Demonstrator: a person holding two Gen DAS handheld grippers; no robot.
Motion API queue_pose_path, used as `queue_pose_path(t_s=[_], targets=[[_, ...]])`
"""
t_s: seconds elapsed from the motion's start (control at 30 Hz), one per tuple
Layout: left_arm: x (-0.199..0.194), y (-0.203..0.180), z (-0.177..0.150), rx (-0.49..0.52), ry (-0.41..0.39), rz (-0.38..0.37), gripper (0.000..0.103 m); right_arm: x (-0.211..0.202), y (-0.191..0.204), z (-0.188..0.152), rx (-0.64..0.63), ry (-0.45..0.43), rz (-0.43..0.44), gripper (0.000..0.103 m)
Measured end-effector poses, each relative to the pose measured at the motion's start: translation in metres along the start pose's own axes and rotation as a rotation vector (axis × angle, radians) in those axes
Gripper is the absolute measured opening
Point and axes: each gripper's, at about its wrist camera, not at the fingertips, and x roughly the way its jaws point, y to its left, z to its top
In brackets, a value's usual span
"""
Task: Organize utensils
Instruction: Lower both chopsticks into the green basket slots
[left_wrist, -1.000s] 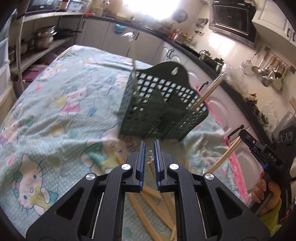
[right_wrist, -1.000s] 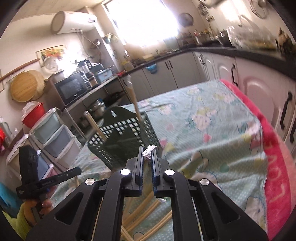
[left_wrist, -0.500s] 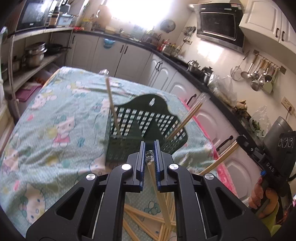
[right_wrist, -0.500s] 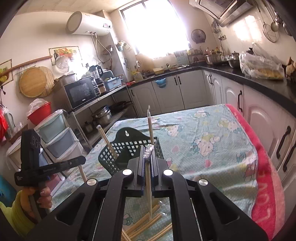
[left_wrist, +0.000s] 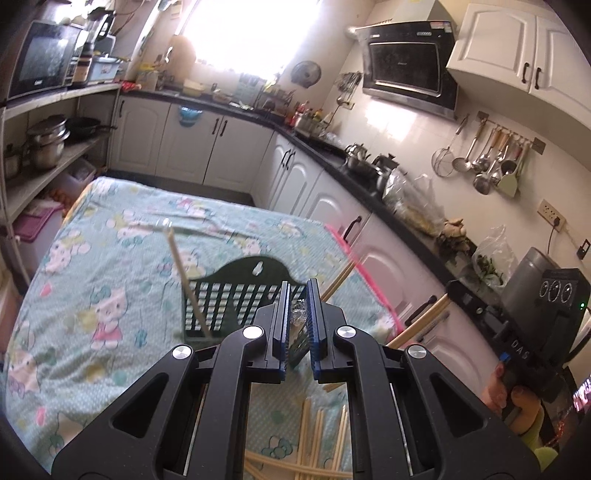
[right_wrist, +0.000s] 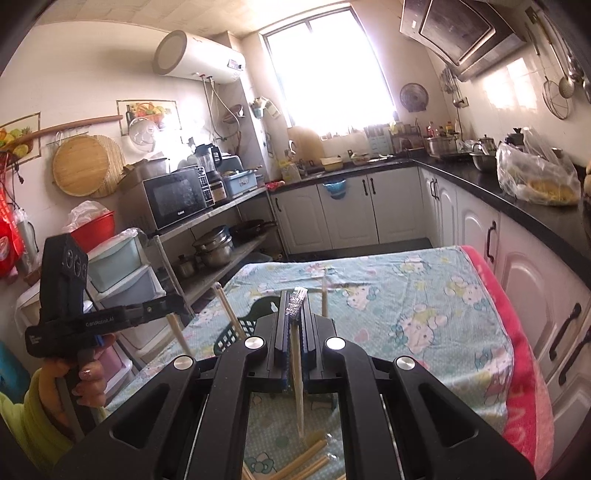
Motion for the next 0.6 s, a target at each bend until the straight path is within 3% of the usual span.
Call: queue_pose_path(t_s=[0.6], targets=[[-0.013,-0.036,0.071,0.062,-0.143,-0.073,0.003,0.012,0.016,0.041,-0.041,-0.078,0.005,0.005]])
